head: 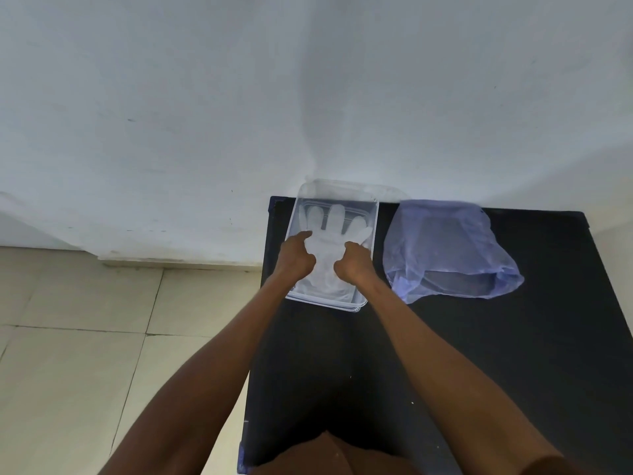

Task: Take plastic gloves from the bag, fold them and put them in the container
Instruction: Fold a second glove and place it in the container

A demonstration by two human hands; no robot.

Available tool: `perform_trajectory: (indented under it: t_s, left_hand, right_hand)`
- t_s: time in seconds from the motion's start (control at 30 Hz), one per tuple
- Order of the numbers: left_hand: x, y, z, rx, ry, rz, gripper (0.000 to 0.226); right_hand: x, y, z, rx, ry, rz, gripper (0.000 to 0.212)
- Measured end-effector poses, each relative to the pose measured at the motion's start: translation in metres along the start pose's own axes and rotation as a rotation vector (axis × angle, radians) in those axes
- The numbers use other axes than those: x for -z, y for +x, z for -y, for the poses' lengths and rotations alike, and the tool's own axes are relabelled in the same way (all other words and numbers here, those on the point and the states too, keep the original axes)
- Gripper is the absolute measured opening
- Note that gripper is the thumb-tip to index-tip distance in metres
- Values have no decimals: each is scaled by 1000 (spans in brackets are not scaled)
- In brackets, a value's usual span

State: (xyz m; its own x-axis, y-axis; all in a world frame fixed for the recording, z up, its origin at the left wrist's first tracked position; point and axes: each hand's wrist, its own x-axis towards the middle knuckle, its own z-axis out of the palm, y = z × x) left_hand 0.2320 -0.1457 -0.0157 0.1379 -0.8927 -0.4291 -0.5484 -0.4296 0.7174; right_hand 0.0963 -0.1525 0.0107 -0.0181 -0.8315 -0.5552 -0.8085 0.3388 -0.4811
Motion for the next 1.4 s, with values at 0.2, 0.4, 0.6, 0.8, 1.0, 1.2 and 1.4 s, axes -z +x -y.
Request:
perform_trajectory:
  t_s: [0.2,0.4,0.6,0.8,1.0,1.2,1.4]
  left_hand:
    - [-2,-6,-1,13,13,-19,63]
    - [-1,-10,-4,52,53,-10,66]
    - [-2,-16,-6,-23,112,-77,53]
    - [-13,-10,4,14,103,172,47]
    - [-21,0,11,66,132,254,48]
    - [-23,2,14,36,133,221,46]
    - [-18,2,9,102,-23,152,58]
  right_hand:
    - [-3,-2,2,-9,-11,19,27]
    - [2,-4,3,-71,79,48,44]
    - [8,-13,-2,-60,244,72,71]
    - [11,-23,-6,-51,221,1,78]
    - [3,-30,-13,54,120,-210,58]
    - [-11,-14,-10,-3,171,21,66]
    - [-19,8,-10,-161,205,92,71]
